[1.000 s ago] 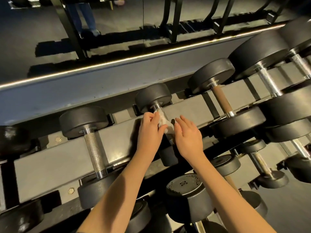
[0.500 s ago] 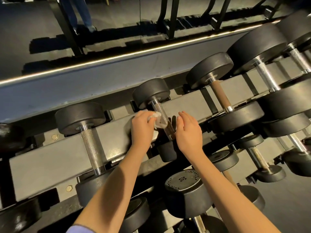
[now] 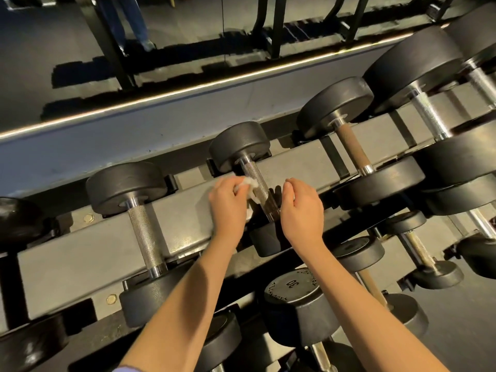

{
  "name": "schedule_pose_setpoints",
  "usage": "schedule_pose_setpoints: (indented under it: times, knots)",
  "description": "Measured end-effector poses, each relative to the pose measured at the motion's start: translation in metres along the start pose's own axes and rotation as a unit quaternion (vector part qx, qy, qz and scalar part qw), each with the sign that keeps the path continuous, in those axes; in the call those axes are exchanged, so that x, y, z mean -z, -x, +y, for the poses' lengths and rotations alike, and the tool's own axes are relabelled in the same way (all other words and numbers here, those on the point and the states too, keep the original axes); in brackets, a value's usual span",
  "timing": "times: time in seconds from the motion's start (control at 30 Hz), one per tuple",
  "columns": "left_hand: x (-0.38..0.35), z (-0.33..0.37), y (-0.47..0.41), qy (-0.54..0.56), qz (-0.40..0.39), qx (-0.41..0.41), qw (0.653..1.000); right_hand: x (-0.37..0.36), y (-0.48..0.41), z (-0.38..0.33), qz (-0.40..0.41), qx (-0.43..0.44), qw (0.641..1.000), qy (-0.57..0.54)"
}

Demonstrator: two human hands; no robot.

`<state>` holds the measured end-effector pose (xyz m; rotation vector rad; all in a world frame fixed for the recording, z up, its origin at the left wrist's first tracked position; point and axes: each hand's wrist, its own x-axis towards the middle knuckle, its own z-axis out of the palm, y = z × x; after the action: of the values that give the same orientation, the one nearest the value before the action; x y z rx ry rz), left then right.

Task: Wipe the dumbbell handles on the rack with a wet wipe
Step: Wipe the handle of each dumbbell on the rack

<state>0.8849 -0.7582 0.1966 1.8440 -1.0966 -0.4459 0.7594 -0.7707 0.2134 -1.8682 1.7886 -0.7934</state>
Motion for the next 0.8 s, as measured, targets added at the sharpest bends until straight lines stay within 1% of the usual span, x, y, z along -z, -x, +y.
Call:
schedule_pose_setpoints:
  times: [0.07,0.13,0.23,0.4,0.47,0.53,0.6,0.67,0.8]
  knots:
    - [-0.002,0.007,-0.018,0.001,0.039,0.023,0.999,-0.002,0.0,0.003,0.0,0.004,1.0,-0.003]
    - [-0.01,0.009,-0.021,-0.025,0.048,0.03,0.998,-0.003,-0.001,0.005,0.001,0.002,1.0,-0.007]
    - [-0.017,0.004,0.001,-0.039,0.02,0.026,0.999,-0.004,-0.001,0.006,0.012,0.01,1.0,-0.006]
    - [-0.003,-0.004,0.023,-0.03,-0.056,-0.023,0.998,-0.007,-0.001,0.007,0.021,0.022,0.999,-0.013]
    - [0.0,0.002,0.012,-0.021,-0.037,-0.012,0.999,-0.007,-0.001,0.008,0.023,0.021,0.999,-0.012]
    - [-0.002,0.008,-0.006,-0.018,0.009,0.015,1.0,-0.007,-0.001,0.009,0.022,0.018,0.999,-0.016]
    - [-0.007,0.012,-0.019,-0.024,0.024,0.033,0.999,-0.007,0.0,0.009,0.022,0.014,1.0,-0.017]
    - [-0.011,0.013,-0.017,-0.031,0.006,0.029,0.999,-0.006,0.001,0.009,0.021,0.009,1.0,-0.021]
    - [-0.006,0.003,0.015,-0.045,-0.063,-0.034,0.996,-0.005,0.001,0.008,0.013,0.003,1.0,-0.02]
